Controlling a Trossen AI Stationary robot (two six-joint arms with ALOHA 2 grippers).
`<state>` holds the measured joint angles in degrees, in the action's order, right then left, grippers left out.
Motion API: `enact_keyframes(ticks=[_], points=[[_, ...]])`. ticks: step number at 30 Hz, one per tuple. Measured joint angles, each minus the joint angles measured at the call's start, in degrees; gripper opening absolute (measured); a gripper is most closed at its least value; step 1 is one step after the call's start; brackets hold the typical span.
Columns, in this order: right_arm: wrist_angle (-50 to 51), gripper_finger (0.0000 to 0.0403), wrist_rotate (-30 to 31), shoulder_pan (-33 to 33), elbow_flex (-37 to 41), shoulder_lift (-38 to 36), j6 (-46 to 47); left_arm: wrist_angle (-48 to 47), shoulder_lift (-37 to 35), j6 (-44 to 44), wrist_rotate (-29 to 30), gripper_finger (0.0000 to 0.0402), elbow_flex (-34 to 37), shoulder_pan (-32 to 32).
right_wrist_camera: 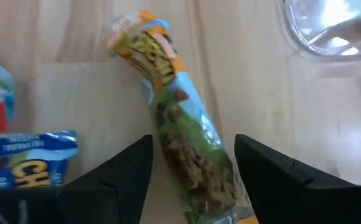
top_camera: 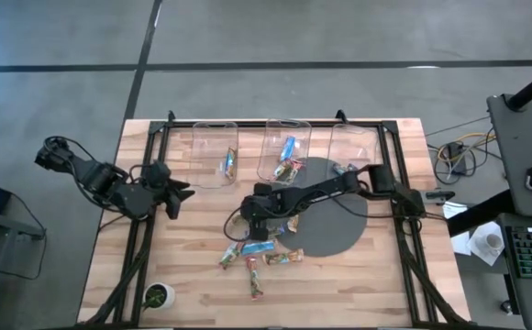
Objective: Pick and place Granola Bars by type
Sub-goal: Put the yellow granola bar into the left transparent bin
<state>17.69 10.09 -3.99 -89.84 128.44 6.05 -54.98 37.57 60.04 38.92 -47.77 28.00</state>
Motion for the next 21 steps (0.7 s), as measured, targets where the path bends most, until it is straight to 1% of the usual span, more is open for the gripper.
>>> enact_keyframes(ticks=[9, 12, 16, 21], points=[[0.9, 0.0219, -0.1, 0.0, 0.0, 0.0, 0.0, 0.4, -0.2, 2.7, -0.1, 0.0142, 2.1, 0.0], [2.5, 0.0212, -0.1, 0.0, -0.1, -0.1, 0.4, 0.4, -0.4, 2.7, -0.1, 0.0142, 2.1, 0.0], [4.2, 0.0181, -1.2, 0.0, -0.1, -0.2, 2.7, 0.4, -0.8, 2.6, -0.1, 0.0142, 2.1, 0.0], [5.1, 0.0127, -1.8, 0.0, -0.4, -0.6, 8.2, 0.3, -1.3, 2.2, 0.1, 0.0142, 2.1, 0.0]])
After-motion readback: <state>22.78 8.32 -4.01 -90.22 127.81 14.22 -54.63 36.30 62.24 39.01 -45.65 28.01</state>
